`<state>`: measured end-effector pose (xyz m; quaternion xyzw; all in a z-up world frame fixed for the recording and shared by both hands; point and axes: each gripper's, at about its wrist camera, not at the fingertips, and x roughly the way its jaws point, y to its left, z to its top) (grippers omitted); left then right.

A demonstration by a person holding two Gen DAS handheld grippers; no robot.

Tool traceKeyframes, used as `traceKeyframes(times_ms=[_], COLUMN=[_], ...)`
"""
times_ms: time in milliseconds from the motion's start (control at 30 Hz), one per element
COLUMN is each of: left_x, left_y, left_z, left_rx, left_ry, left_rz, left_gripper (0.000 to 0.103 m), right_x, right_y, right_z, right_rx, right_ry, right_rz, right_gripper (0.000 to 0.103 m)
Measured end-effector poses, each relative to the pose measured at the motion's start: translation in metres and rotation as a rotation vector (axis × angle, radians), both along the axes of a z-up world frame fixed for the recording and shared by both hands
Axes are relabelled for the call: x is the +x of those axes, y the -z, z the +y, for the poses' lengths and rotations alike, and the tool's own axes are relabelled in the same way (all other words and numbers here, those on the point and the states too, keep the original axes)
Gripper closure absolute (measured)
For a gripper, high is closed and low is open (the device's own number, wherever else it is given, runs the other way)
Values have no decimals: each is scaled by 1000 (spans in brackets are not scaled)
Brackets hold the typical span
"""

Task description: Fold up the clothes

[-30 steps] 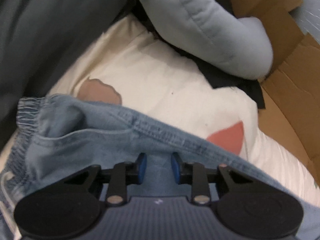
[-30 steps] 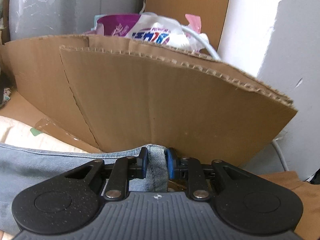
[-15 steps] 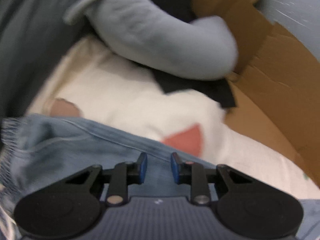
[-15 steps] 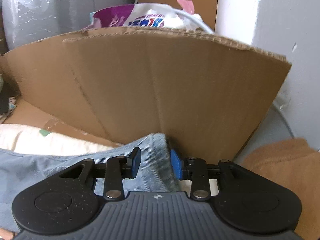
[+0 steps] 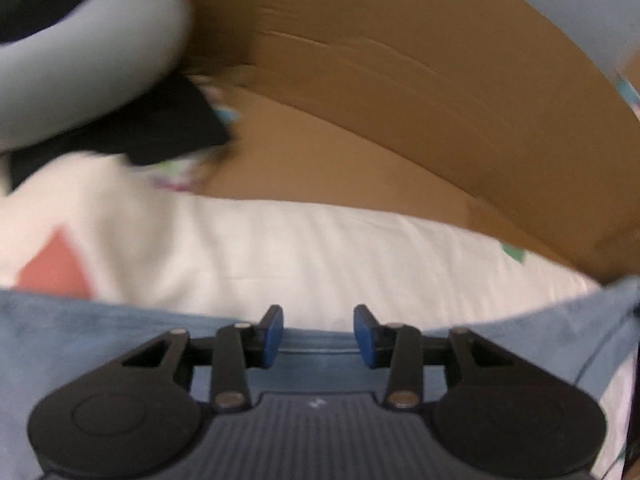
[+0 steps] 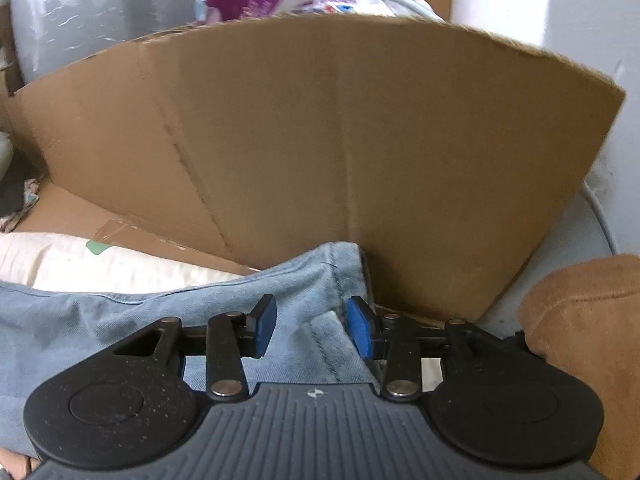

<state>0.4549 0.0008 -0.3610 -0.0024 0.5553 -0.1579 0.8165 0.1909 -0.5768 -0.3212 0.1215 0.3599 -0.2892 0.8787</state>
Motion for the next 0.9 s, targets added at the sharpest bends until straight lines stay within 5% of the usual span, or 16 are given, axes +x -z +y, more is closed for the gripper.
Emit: traceKeyframes(times_ms=[267, 433, 700, 767, 900], left_x=[-3, -6, -19, -23, -22], left_y=[13, 19, 37, 37, 28], left_z=[-55, -78, -102, -105, -106], left_rx=[49, 46, 181, 205, 225], left_ry=[227, 367, 525, 557, 576], left_rz=[39, 57, 19, 6, 20], left_gripper=[56, 39, 37, 46, 97], right_x=[9, 11, 28, 31, 37], right_y=[-4, -8, 1, 3, 8], right_z=[5, 12, 23, 24, 22], right_rx=[-28, -35, -2, 3, 12], right_ry=[-38, -63, -117, -122, -120], right_rz=[-5, -32, -32, -27, -18], right_gripper=[56, 56, 56, 56, 56])
